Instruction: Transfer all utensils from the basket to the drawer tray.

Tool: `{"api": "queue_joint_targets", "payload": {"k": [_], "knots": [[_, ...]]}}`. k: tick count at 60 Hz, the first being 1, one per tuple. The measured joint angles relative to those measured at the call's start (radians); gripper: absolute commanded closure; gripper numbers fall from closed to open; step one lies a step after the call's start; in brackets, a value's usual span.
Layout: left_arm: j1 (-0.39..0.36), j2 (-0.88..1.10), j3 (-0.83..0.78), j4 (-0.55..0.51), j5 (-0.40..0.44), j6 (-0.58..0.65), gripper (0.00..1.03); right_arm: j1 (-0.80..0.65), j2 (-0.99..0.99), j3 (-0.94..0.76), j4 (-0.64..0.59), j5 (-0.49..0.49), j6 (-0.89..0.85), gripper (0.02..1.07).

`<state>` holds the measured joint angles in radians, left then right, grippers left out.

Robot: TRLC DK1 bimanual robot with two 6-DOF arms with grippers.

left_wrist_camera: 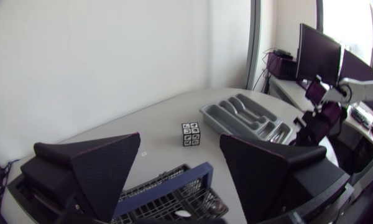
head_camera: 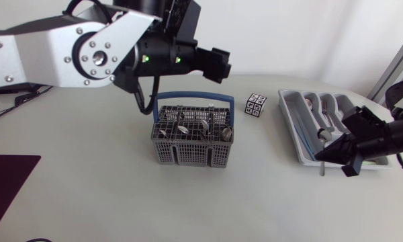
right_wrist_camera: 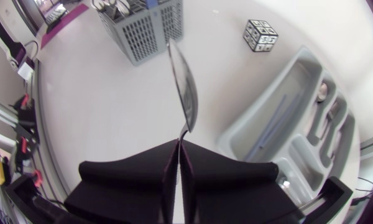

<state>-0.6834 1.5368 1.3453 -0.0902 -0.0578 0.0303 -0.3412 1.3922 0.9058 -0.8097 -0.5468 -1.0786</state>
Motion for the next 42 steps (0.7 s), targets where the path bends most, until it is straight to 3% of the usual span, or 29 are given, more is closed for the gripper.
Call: {"api": "queue_joint_targets", "payload": {"k": [8,22,42], "knots": [[0.036,-0.055,-0.101,-0.01,-0.001,0.078,0.11,-0.111,0.069,0.076,0.015,0.083,-0.18,1.02],[0.108,-0.144,-0.25,-0.018,-0.004,0.159,0.08,-0.203,0.195,0.09,0.281,0.312,-0.399,1.02],[0.225,-0.268,-0.404,-0.048,-0.004,0.238,0.06,-0.243,0.332,0.092,0.522,0.44,-0.524,1.02]]}}
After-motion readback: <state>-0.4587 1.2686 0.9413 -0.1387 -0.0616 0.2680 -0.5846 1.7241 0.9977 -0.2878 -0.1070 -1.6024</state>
